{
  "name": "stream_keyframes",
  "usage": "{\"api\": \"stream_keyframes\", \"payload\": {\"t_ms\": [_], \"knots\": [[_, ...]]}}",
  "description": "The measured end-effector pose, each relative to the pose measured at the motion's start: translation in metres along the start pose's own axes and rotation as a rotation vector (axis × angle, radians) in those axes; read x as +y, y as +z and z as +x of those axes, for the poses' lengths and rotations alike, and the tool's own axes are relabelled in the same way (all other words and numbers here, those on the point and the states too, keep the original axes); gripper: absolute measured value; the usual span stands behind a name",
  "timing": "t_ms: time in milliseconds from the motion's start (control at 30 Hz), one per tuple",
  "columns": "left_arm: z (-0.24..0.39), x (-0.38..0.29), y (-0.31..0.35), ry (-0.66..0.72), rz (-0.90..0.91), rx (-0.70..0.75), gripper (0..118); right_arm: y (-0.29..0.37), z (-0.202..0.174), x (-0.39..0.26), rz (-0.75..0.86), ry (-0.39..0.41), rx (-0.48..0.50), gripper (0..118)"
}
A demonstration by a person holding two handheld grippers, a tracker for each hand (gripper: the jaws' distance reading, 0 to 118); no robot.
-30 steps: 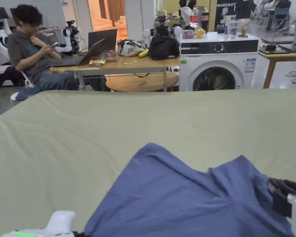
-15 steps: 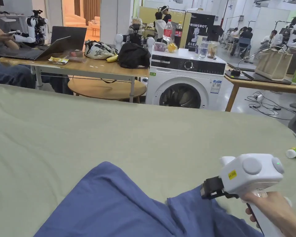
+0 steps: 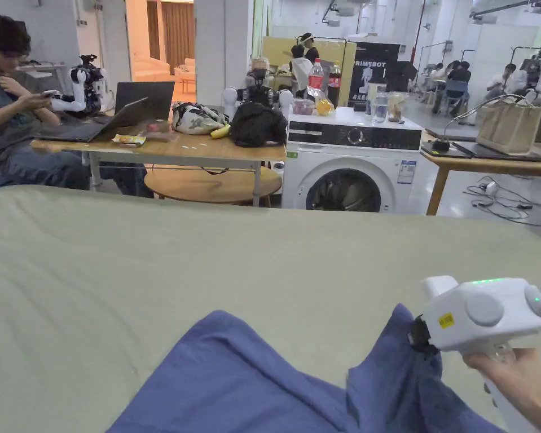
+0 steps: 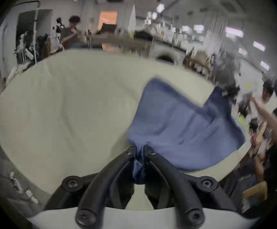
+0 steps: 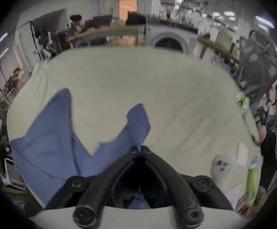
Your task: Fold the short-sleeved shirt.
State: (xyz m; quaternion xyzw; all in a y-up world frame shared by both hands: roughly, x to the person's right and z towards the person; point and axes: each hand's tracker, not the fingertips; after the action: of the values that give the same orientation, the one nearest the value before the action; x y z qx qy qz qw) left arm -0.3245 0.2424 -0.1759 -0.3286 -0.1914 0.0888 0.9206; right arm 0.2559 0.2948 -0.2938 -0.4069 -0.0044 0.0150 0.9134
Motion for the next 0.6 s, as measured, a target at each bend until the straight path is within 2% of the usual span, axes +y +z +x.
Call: {"api": "stream_keyframes", "payload": {"t_ms": [33, 167, 233, 333, 400, 533, 600], "knots": [[0.007, 0.017, 0.012, 0.002, 0.079, -0.038, 3, 0.022, 0.004, 0.009, 0.039, 0.007, 0.004, 0], [0.043, 0.091, 0.042, -0.148, 0.259, -0.052, 3, 0.125, 0.010, 0.037, 0.256, -0.027, -0.053, 0], [0.058, 0.130, 0.049, -0.166, 0.339, -0.044, 3, 0.177, 0.017, 0.048, 0.355, -0.084, -0.077, 0], [0.076, 0.192, 0.054, -0.189, 0.445, -0.057, 3, 0.236, 0.024, 0.065, 0.479, -0.083, -0.157, 0], [0.087, 0.235, 0.057, -0.215, 0.487, -0.032, 3, 0.266, 0.028, 0.081, 0.534, -0.083, -0.210, 0], [0.108, 0.310, 0.053, -0.277, 0.533, 0.046, 3, 0.304, 0.036, 0.118, 0.665, -0.165, -0.206, 0], [0.112, 0.339, 0.050, -0.263, 0.542, 0.036, 3, 0.309, 0.037, 0.147, 0.689, -0.157, -0.275, 0]]}}
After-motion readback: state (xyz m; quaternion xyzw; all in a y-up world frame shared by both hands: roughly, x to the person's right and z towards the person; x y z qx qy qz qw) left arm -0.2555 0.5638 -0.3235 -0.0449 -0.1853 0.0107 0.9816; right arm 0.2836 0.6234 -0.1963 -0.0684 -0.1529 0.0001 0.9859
